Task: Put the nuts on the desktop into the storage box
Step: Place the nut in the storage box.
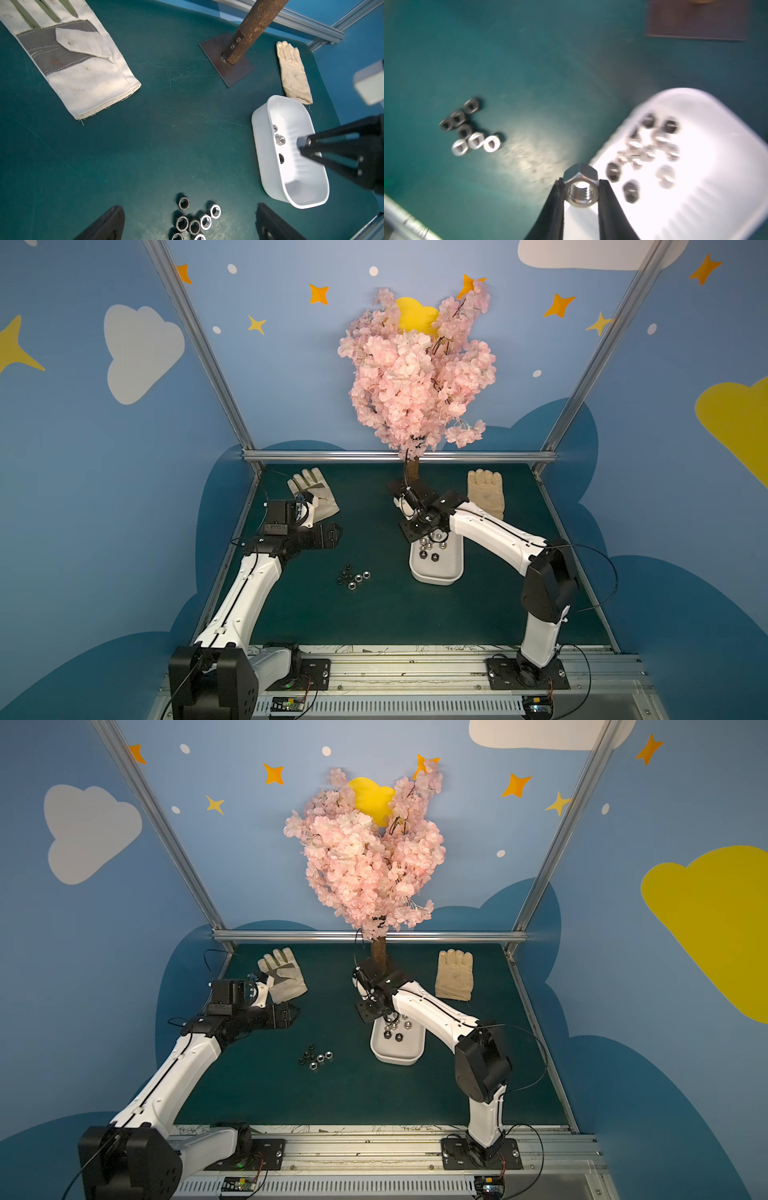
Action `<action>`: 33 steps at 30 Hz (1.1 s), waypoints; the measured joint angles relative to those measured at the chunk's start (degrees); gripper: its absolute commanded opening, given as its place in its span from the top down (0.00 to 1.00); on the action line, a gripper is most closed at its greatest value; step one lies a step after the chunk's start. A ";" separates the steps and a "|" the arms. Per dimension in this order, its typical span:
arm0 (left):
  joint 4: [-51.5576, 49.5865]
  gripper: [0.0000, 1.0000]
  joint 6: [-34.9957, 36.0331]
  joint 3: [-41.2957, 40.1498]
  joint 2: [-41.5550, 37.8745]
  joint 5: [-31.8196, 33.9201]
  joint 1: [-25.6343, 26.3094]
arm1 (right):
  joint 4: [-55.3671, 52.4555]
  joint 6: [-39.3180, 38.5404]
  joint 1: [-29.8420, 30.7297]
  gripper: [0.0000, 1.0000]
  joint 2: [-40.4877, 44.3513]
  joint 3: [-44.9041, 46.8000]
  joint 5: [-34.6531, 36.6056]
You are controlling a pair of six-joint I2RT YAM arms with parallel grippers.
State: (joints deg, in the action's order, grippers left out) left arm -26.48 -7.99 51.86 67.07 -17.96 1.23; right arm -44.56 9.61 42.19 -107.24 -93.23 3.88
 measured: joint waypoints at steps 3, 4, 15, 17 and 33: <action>-0.02 0.00 -0.02 0.00 0.00 0.02 0.00 | -0.59 -0.17 -3.98 0.82 -0.33 1.27 1.64; 0.00 0.00 0.00 0.00 0.00 0.02 0.00 | -1.03 -0.28 -5.07 0.81 -0.63 1.38 2.03; -0.02 0.00 0.00 0.00 0.00 0.55 0.00 | -2.80 -1.53 -14.01 0.76 -11.15 -2.60 3.78; -0.02 0.00 0.00 0.00 0.00 0.68 0.00 | -2.99 -1.68 -14.80 0.71 -12.83 -3.30 3.93; -0.02 0.00 0.00 0.00 0.00 0.87 0.00 | -3.28 -2.80 -11.52 0.54 -12.33 -6.10 4.04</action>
State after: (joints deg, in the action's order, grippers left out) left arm -26.50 -7.99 51.86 67.07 -17.08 1.23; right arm -47.83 6.81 30.68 -119.57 -99.33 7.92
